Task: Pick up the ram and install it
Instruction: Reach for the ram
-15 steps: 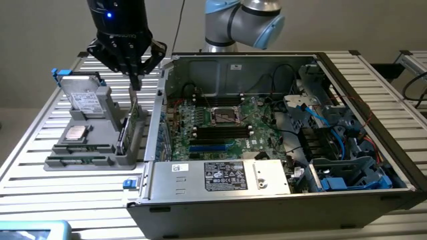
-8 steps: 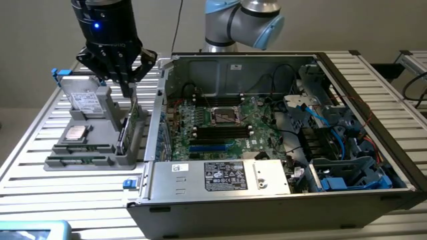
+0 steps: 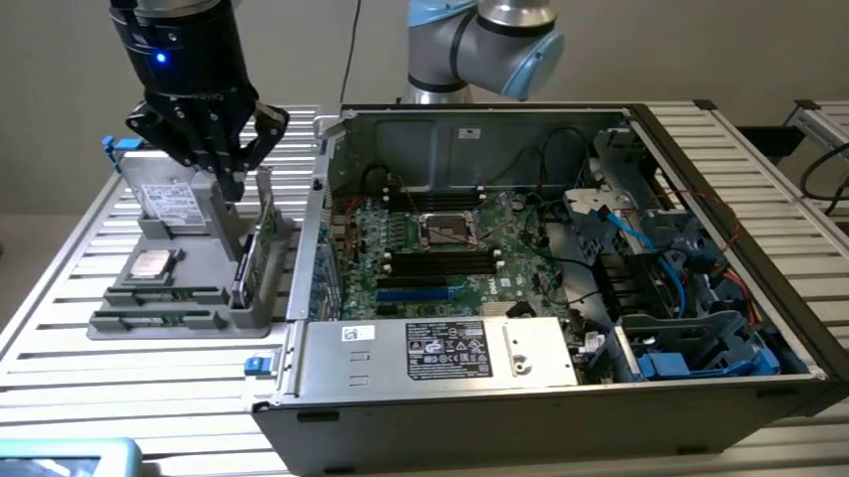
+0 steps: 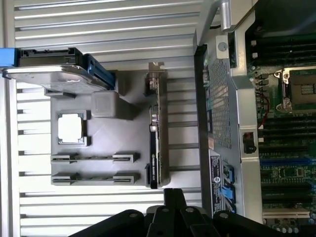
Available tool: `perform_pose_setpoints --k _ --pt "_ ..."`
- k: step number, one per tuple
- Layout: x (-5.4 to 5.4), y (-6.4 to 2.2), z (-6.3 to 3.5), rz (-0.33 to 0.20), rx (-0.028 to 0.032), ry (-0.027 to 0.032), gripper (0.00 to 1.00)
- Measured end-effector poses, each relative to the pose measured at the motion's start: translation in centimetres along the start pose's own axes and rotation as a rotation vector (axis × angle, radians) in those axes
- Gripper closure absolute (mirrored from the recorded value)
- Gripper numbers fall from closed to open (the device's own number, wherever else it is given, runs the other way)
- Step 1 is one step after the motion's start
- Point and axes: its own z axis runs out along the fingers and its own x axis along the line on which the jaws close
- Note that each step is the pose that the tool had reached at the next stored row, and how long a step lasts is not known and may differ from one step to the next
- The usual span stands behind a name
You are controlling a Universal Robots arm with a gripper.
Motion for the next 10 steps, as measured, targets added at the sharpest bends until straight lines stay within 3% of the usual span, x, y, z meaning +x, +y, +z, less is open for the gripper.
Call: perform_pose_setpoints --k 4,8,10 --pt "0.4 -0.11 0.13 0.000 0.0180 -0.0009 0.89" --pt "1.2 -0.17 0.53 -0.001 0.0279 -0.0017 0.89" --pt "1.7 -0.22 0.71 -0.001 0.0301 -0.0018 0.89"
